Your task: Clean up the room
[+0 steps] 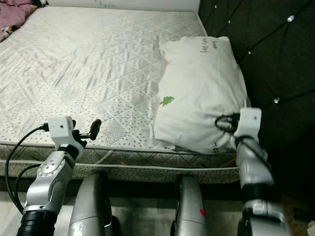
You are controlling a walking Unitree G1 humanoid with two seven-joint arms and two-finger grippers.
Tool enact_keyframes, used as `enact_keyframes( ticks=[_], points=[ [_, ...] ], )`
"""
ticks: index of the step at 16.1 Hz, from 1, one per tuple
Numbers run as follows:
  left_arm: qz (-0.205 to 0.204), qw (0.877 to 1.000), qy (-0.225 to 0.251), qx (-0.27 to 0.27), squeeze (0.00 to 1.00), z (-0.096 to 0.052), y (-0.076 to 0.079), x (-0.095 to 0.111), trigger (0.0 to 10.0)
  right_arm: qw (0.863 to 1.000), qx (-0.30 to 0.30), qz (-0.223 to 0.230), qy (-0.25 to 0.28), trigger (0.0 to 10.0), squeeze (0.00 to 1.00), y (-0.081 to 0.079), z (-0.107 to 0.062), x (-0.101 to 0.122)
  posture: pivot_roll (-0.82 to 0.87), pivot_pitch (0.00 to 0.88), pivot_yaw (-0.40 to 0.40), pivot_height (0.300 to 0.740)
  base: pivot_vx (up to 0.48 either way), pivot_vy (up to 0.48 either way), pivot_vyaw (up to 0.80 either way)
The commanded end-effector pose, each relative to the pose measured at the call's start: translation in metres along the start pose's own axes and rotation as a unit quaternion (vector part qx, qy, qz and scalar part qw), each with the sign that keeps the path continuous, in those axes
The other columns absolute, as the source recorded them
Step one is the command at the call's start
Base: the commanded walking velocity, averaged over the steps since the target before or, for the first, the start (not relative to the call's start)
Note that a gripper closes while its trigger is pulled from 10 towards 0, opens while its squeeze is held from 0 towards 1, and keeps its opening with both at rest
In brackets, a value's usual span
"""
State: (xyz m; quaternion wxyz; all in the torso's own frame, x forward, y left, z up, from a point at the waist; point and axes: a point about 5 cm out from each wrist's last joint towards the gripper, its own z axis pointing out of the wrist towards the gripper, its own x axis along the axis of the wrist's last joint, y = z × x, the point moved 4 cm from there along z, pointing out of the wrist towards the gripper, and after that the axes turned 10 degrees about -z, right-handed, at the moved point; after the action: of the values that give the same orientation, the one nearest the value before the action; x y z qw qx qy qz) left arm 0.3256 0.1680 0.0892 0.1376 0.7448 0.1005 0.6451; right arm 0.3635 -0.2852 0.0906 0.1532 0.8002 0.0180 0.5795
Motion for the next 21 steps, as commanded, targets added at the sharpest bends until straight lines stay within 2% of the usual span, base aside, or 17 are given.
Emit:
enact_keyframes(
  ticks=[1,3,4,5,7,9,12,14,15,16,18,19,21],
  points=[
    [0.008,1.0,0.004,0.0,0.0,0.002,0.0,0.003,10.0,1.0,-0.005,-0.005,0.002,0.0,0.0,0.008,0.006,0.008,0.04,0.0,0.009,0.507,0.0,0.0,0.0],
    [0.008,1.0,0.007,0.002,0.0,0.003,-0.002,0.005,10.0,0.998,-0.058,0.001,0.012,0.0,0.0,0.045,0.015,0.033,0.04,0.0,0.008,0.507,0.0,0.0,0.0],
    [0.008,1.0,0.007,0.003,0.0,0.003,-0.002,0.005,10.0,0.998,-0.069,0.004,0.012,0.0,0.0,0.053,0.016,0.038,0.04,0.0,0.008,0.507,0.0,0.0,0.0],
    [0.009,1.0,0.007,0.003,0.0,0.003,-0.003,0.004,10.0,0.995,-0.101,0.009,0.027,0.0,0.0,0.078,0.017,0.06,0.04,0.0,0.009,0.507,0.0,0.0,0.0],
    [0.01,1.0,0.007,0.005,0.0,0.002,-0.003,0.004,10.0,0.991,-0.125,0.004,0.047,0.0,0.0,0.097,0.015,0.082,0.04,0.0,0.01,0.507,0.0,0.0,0.0],
    [0.01,1.0,0.008,0.007,0.0,0.001,-0.003,0.004,10.0,0.989,-0.138,-0.002,0.051,0.0,0.0,0.108,0.013,0.088,0.04,0.0,0.003,0.507,0.0,0.0,0.0],
    [0.01,1.0,0.009,0.01,0.0,0.0,-0.004,0.004,10.0,0.986,-0.162,-0.01,0.026,0.0,0.0,0.128,0.005,0.067,0.04,0.0,0.003,0.507,0.0,0.0,0.0],
    [0.011,1.0,0.003,0.009,0.0,-0.001,-0.005,0.001,10.0,0.983,-0.182,-0.017,-0.026,0.0,0.0,0.15,-0.01,0.02,0.02,0.0,0.013,0.507,0.0,0.0,0.0],
    [0.011,1.0,0.003,0.009,0.0,-0.001,-0.005,0.001,10.0,0.983,-0.182,-0.017,-0.026,0.0,0.0,0.15,-0.01,0.02,0.02,0.0,0.013,0.507,0.0,0.0,0.0],
    [0.011,1.0,0.001,0.006,0.0,0.0,-0.004,0.0,10.0,0.981,-0.187,-0.017,-0.046,0.0,0.0,0.157,-0.018,0.001,0.01,0.0,0.017,0.507,0.0,0.0,0.0],
    [0.011,1.0,0.0,0.002,0.0,0.003,-0.002,0.0,10.0,0.98,-0.187,-0.025,-0.069,0.0,0.0,0.161,-0.028,-0.023,-0.01,0.0,0.023,0.507,0.0,0.0,0.0],
    [0.012,1.0,-0.001,-0.003,0.0,0.006,0.0,0.001,10.0,0.98,-0.181,-0.027,-0.083,0.0,0.0,0.159,-0.036,-0.044,-0.02,0.0,0.029,0.507,0.0,0.0,0.0],
    [0.012,1.0,-0.002,-0.007,0.0,0.007,0.002,0.0,10.0,0.981,-0.168,-0.029,-0.09,0.0,0.0,0.15,-0.041,-0.059,-0.02,0.0,0.031,0.507,0.0,0.0,0.0]
  ],
)
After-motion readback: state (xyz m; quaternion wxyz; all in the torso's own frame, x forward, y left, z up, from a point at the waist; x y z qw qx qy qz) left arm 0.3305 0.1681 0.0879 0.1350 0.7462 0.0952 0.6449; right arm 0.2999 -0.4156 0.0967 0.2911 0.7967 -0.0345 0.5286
